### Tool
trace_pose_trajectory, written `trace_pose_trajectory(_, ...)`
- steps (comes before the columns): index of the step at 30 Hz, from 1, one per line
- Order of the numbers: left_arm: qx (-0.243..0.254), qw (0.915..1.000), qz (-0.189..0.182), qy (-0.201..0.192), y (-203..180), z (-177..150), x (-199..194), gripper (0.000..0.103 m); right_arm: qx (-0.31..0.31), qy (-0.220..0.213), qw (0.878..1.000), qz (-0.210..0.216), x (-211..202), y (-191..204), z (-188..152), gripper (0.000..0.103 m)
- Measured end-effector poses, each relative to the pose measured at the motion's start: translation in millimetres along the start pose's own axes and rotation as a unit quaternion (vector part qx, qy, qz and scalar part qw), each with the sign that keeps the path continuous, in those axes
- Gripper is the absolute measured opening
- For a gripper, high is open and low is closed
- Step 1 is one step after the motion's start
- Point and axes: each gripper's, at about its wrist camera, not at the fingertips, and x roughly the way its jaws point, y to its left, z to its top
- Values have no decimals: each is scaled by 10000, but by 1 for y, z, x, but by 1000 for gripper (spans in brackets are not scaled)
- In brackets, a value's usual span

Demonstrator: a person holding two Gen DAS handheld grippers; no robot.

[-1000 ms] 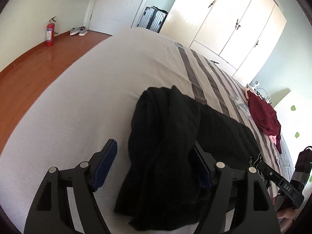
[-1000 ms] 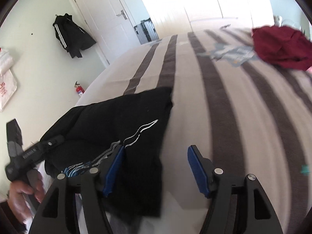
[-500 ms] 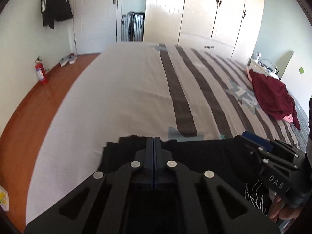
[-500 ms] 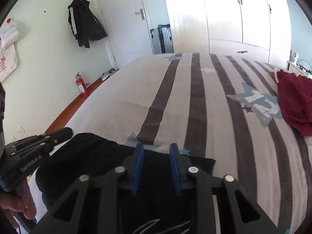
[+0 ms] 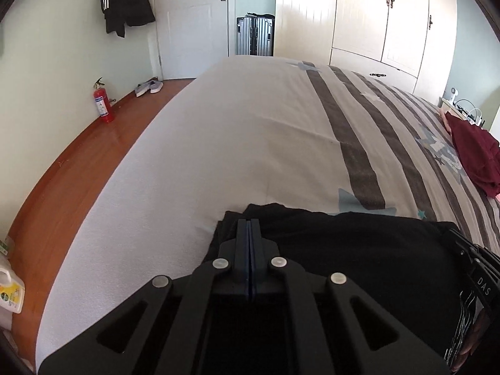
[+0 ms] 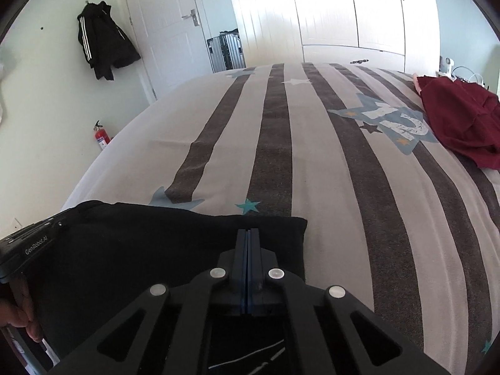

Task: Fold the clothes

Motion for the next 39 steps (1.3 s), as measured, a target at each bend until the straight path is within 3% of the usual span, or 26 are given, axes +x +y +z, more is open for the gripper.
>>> trace_pose_trajectory(2,-258,9992,236,-176,10,5,-16,1,-34,-34,9999,-115,-5,-3,5,0)
trace_pose_trajectory(4,-494,9983,18,-296,21,20,-31,1,59,-173,9996,-217,-20,-12,12,2)
trace_pose_trajectory(5,-358,9987,-288,-224,17,29,-30,2,83,-255,9994,-223,-27,-15,16,7)
trace_pose_trajectory(8,303,9953,-864,329,-11,40,-4,2,-114,-253,9996,35,-28,-9,34,7)
trace_pose_trajectory(10,453,9927,-880,690,-26,36,19,2,-204,-81,9995,212,-14,0,39,7)
trace_pose_trajectory(12,467,9947,-453,795,-26,31,37,2,-260,208,9992,207,6,9,34,8)
trace_pose_trajectory(14,226,9964,-302,766,-14,30,43,2,-235,391,9989,114,23,9,24,9)
trace_pose_trajectory(18,140,9982,-51,583,-4,30,42,2,-269,207,9994,4,26,1,18,4)
trace_pose_trajectory(19,155,9985,201,491,-2,30,37,2,-170,150,9997,-62,23,-3,18,2)
trace_pose_trajectory(22,-501,9958,574,502,40,30,33,1,220,-31,9994,-257,13,-20,19,0)
trace_pose_trajectory(24,-541,9971,406,358,53,27,21,1,345,16,9990,-289,8,-29,19,8)
trace_pose_trajectory(27,-342,9992,-116,-150,53,16,-23,1,-100,-245,9996,-9,-16,-17,17,8)
trace_pose_trajectory(31,-321,9958,-747,-419,33,-10,-74,2,-308,-500,9972,458,-52,3,1,13)
trace_pose_trajectory(35,78,9962,-820,-276,8,-47,-83,2,-511,-446,9947,778,-70,26,-31,15)
trace_pose_trajectory(39,-206,9974,-654,-205,24,-62,-69,2,-649,-276,9952,684,-62,28,-54,15)
